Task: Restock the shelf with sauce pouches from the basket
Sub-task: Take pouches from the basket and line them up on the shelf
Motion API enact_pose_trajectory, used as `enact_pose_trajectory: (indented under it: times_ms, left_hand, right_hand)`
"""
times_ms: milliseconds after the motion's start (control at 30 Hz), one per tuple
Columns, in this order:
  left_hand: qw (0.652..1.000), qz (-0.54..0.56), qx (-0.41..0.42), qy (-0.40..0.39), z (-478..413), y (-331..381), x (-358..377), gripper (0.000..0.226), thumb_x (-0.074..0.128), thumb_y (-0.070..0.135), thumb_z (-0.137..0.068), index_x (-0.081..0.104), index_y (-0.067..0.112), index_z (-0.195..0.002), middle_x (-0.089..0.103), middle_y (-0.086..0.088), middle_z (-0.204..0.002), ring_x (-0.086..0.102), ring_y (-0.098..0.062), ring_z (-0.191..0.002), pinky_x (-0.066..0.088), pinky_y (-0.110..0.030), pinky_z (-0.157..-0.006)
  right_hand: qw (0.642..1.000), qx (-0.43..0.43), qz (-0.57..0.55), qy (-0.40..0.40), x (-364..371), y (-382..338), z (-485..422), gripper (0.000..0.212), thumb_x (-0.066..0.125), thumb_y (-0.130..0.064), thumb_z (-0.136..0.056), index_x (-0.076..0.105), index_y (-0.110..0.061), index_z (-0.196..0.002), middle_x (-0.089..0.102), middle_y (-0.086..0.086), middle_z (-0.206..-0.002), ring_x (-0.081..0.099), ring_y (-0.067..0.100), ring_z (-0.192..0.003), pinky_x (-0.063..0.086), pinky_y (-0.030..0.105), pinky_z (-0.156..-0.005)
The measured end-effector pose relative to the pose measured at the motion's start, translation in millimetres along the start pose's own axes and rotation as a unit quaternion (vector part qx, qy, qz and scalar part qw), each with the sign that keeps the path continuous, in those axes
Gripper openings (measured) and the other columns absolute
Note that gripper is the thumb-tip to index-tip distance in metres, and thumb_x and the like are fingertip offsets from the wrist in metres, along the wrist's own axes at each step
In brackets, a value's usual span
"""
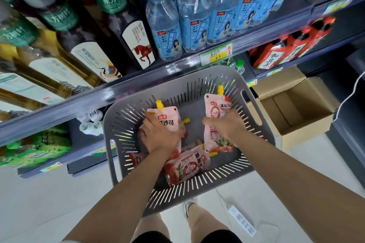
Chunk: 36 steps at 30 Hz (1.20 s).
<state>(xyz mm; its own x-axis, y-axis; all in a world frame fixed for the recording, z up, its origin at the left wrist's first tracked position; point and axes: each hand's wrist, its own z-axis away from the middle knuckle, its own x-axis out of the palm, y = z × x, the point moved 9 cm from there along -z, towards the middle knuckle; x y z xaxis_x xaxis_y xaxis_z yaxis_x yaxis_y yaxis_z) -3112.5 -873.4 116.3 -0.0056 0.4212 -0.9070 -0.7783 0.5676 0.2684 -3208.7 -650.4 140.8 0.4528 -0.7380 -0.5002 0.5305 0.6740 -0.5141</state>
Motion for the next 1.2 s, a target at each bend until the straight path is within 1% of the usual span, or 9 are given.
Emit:
enact_pose_trajectory:
  times_ms: [67,133,233,400,533,633,800,1000,1200]
  left_hand:
    - [0.995,-0.048,-0.01,-0.082,4,1,19,0.132,0.074,0.064,-0.062,-0.003,0.001,-0.149,0.018,-0.019,-0.15,0.021,-0.036,-0.139,0.023,-0.046,-0.112]
    - [0.99,-0.042,-0.025,-0.134,7,-3,27,0.132,0.079,0.057,-0.062,-0.004,0.004,-0.149,0.013,-0.018,-0.153,0.015,-0.035,-0.141,0.023,-0.045,-0.112]
    - [0.99,-0.035,-0.011,-0.135,4,-3,26,0.129,0.082,0.055,-0.058,0.003,0.007,-0.148,0.02,-0.016,-0.149,0.022,-0.033,-0.138,0.03,-0.043,-0.108]
    - [0.986,-0.125,-0.029,-0.103,-1,8,23,0.129,0.074,0.067,-0.06,0.002,0.002,-0.146,0.023,-0.015,-0.141,0.027,-0.032,-0.133,0.037,-0.046,-0.103]
    - [0.986,-0.12,-0.023,-0.114,-7,13,24,0.129,0.075,0.065,-0.06,0.007,-0.002,-0.146,0.026,-0.018,-0.141,0.032,-0.035,-0.131,0.04,-0.044,-0.102]
    - [0.989,-0.067,-0.011,-0.132,2,11,12,0.128,0.08,0.058,-0.057,0.007,0.002,-0.147,0.025,-0.016,-0.141,0.03,-0.034,-0.132,0.04,-0.042,-0.102]
    - [0.994,-0.006,0.059,-0.096,21,7,-37,0.136,0.081,0.061,-0.049,0.004,0.008,-0.147,0.026,-0.012,-0.139,0.03,-0.033,-0.131,0.038,-0.045,-0.106]
    - [0.985,0.063,0.152,-0.054,55,2,-121,0.143,0.081,0.062,-0.048,-0.002,0.007,-0.15,0.019,-0.011,-0.147,0.022,-0.031,-0.138,0.033,-0.042,-0.111]
    - [0.968,0.136,0.208,0.042,110,-48,-229,0.137,0.078,0.063,-0.051,0.001,0.012,-0.151,0.025,-0.004,-0.138,0.029,-0.025,-0.13,0.039,-0.041,-0.105]
  right_hand:
    - [1.0,0.007,-0.005,-0.002,4,5,-3,0.092,0.07,-0.054,-0.028,0.06,-0.01,-0.108,0.069,0.001,-0.087,0.067,0.017,-0.079,0.049,0.023,-0.062]
    - [1.0,0.004,0.001,0.001,5,7,-3,0.093,0.067,-0.055,-0.026,0.062,-0.009,-0.107,0.07,0.001,-0.087,0.067,0.017,-0.079,0.051,0.024,-0.064]
    - [1.0,0.002,0.015,0.009,3,10,-4,0.088,0.069,-0.054,-0.027,0.062,-0.011,-0.104,0.069,0.001,-0.087,0.067,0.018,-0.08,0.055,0.027,-0.069]
    - [0.998,-0.014,0.061,0.016,-2,8,-3,0.086,0.07,-0.054,-0.029,0.06,-0.011,-0.103,0.067,0.001,-0.087,0.066,0.02,-0.078,0.057,0.031,-0.069]
    - [0.996,-0.023,0.079,0.034,-10,6,5,0.079,0.08,-0.049,-0.043,0.05,-0.01,-0.105,0.065,0.001,-0.093,0.065,0.02,-0.084,0.056,0.034,-0.077]
    - [0.991,-0.033,0.116,0.049,-20,1,16,0.076,0.083,-0.042,-0.062,0.036,-0.009,-0.111,0.053,0.005,-0.107,0.056,0.025,-0.103,0.048,0.034,-0.084]
    - [0.976,-0.051,0.196,0.084,-35,-14,51,0.113,0.08,-0.051,-0.062,0.02,0.003,-0.141,0.043,0.019,-0.136,0.043,0.036,-0.127,0.042,0.044,-0.103]
    - [0.965,-0.1,0.19,0.149,-40,-48,124,0.116,0.078,-0.048,-0.068,0.01,0.007,-0.144,0.027,0.023,-0.147,0.028,0.038,-0.137,0.03,0.043,-0.109]
    - [0.947,-0.172,0.192,0.193,-15,-92,227,0.119,0.073,-0.058,-0.07,0.009,0.007,-0.146,0.025,0.023,-0.149,0.029,0.038,-0.137,0.034,0.045,-0.107]
